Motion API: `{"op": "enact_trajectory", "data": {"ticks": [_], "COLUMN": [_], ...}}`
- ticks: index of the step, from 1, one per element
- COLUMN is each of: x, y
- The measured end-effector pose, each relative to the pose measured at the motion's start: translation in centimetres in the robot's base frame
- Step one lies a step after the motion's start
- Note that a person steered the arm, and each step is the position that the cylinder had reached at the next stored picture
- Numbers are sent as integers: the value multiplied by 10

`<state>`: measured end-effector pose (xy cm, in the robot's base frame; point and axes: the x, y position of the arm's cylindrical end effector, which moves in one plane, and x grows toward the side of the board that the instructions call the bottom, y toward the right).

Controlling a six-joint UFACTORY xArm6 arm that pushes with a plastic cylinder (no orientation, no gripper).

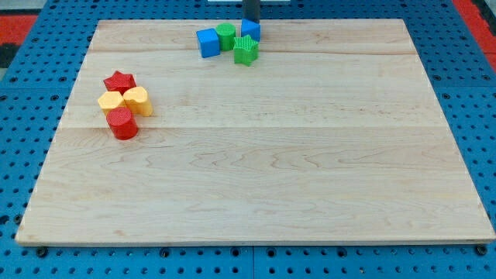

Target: Move the green star along with the green circle towards the center

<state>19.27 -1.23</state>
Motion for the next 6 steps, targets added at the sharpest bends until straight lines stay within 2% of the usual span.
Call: {"op": "enact_trajectory", "data": {"ticks": [2,3,5,6], "x": [-1,6,84,119], "y": [-61,-50,-29,6]}}
